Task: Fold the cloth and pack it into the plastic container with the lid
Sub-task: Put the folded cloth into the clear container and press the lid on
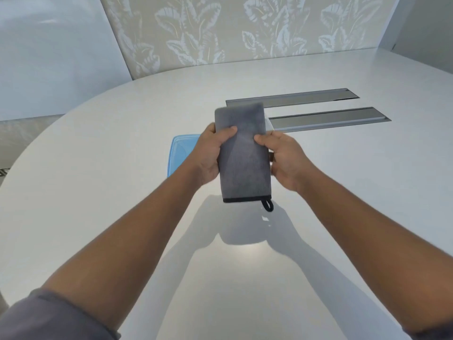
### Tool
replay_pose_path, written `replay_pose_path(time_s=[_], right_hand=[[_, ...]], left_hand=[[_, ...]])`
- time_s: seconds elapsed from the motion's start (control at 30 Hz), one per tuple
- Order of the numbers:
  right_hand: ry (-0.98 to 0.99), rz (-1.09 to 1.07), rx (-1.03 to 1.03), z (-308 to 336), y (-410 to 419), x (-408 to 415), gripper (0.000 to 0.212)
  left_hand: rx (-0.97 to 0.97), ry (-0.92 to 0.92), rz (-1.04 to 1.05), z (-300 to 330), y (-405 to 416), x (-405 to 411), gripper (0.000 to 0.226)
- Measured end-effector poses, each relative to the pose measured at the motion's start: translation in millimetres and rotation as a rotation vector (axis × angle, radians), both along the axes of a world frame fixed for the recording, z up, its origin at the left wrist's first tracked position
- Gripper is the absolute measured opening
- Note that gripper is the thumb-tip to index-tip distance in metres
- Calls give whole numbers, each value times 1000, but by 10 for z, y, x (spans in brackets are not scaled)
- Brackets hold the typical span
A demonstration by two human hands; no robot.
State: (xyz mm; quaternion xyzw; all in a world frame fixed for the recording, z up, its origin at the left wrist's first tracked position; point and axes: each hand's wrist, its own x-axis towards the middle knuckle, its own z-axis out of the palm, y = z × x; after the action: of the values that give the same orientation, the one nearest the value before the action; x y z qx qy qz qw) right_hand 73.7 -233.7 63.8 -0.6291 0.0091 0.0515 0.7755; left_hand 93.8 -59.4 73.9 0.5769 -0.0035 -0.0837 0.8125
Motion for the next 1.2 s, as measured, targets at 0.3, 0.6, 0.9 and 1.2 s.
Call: replay_pose_path(time_s=[0.3,0.6,0.9,1.2], right_hand=[[-166,-38,-45,527,-43,888,15],[-243,-83,-318,176,-219,1585,11],[-142,-99,-756,-302,-286,1699,52],[-272,-163,-1326,-461,-188,1720,62]], left_hand=[[19,-199,25,497,-67,930,29],[167,-59,66,224,-162,1488,34],[477,65,82,-141,-399,1613,50],[1234,-176,-69,-291,-547,1486,83]])
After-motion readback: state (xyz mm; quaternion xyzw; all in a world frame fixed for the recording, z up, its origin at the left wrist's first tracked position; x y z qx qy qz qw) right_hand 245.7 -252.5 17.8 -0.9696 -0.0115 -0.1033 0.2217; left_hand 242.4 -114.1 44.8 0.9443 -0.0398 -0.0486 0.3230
